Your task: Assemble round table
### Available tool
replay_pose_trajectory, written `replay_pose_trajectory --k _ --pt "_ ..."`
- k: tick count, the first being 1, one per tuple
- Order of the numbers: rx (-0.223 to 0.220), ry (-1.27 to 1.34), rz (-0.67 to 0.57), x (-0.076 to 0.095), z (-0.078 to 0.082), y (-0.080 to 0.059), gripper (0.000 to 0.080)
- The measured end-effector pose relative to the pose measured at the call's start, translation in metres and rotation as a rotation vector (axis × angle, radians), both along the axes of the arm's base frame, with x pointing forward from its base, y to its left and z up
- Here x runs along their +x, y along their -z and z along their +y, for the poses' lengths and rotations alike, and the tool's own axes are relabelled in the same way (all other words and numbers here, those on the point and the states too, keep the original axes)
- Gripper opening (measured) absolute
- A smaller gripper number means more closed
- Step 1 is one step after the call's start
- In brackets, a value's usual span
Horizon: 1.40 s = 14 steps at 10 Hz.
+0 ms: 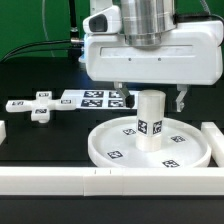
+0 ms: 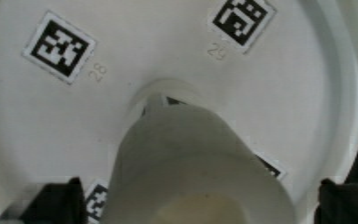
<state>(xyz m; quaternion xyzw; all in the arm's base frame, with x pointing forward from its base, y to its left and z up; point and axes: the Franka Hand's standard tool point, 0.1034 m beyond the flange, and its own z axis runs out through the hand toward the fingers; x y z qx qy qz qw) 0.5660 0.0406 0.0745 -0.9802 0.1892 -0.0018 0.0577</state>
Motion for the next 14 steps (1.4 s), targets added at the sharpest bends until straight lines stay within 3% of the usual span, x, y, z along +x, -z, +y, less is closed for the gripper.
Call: replay_pose_trajectory --k 6,11,14 --pt "-0.027 -0.449 -0.046 0.0001 0.0013 0.0004 0.0649" --pt "-0.06 -0.971 -0.087 0.0017 0.0039 -0.0009 0.0649" --pt "-0.063 -1.113 -0.099 0.0013 0.003 -0.0006 0.0649"
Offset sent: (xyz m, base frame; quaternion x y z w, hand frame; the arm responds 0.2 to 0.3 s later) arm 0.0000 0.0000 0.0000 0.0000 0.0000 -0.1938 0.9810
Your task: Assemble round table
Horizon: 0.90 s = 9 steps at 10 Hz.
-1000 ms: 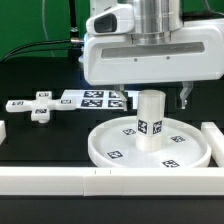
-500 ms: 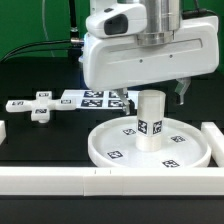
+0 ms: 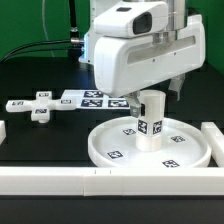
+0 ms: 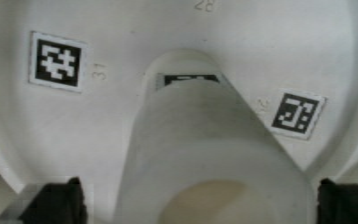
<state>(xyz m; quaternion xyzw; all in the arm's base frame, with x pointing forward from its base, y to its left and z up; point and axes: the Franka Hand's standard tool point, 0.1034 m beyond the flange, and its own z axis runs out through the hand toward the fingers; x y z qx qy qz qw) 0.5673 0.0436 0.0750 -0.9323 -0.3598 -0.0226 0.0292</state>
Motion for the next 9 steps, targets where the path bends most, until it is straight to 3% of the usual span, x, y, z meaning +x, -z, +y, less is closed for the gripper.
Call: replay_pose_trajectory --k 4,9 --pt "-0.014 -0.245 -0.019 0.0005 -0.0037 0.0001 0.0649" --pt "-0.075 -0.691 -0.046 -0.0006 0.0035 0.0018 0.0649"
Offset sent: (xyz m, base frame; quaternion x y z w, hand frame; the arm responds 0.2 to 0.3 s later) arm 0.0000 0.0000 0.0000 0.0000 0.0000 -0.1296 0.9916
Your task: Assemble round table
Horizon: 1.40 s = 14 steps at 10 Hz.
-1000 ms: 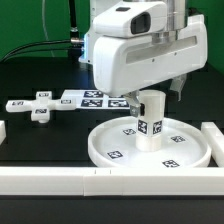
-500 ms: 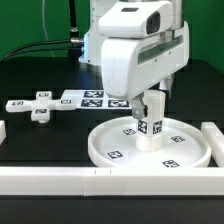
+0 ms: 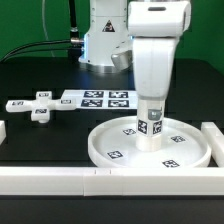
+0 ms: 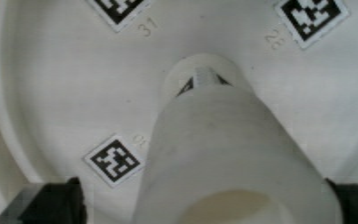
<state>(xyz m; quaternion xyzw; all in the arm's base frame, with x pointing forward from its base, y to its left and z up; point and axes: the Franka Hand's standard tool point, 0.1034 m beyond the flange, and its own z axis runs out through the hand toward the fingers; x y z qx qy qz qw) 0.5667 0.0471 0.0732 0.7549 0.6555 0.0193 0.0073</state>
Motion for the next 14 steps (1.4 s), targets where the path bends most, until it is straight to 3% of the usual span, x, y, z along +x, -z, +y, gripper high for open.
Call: replay_pose_trajectory --k 3,8,9,10,11,14 --pt "-0.043 -0.232 -0.001 0.0 -0.001 0.001 0.0649" --pt "-0.077 -0.45 0.001 0.0 -0.008 0.001 0.0649" --pt "-0.077 -0.444 0.001 0.0 -0.008 0.001 0.054" --pt "-0.078 -0.443 0.001 0.0 -0.008 0.001 0.054" --pt "-0.078 -0.441 0.005 0.0 -0.009 0.001 0.0408" --pt "-0.076 -0.401 0.005 -0.001 -0.01 0.002 0.0408"
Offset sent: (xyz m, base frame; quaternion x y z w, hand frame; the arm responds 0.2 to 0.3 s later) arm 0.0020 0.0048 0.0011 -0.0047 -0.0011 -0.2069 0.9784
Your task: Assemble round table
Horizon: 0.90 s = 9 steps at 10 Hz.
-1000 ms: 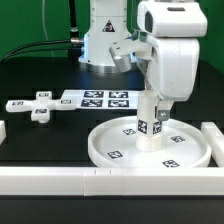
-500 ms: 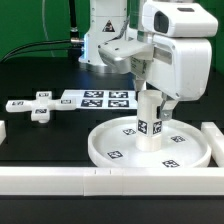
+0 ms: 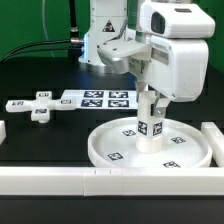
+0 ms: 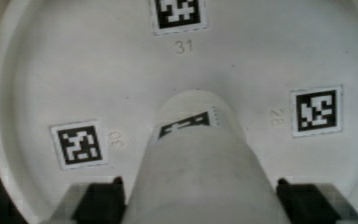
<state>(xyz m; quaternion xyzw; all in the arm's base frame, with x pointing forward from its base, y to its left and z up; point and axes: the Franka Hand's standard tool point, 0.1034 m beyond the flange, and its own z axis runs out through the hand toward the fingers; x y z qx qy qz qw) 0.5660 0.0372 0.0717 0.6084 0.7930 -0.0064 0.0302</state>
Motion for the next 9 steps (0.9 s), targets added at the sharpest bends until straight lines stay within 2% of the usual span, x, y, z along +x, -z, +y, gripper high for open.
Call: replay_pose_trajectory --k 4,9 --pt "0.001 0.433 0.034 -0.0066 0.0015 -0.0001 0.0409" --pt "0.005 0.765 0.021 -0.0073 0.0013 -0.0001 0.0409"
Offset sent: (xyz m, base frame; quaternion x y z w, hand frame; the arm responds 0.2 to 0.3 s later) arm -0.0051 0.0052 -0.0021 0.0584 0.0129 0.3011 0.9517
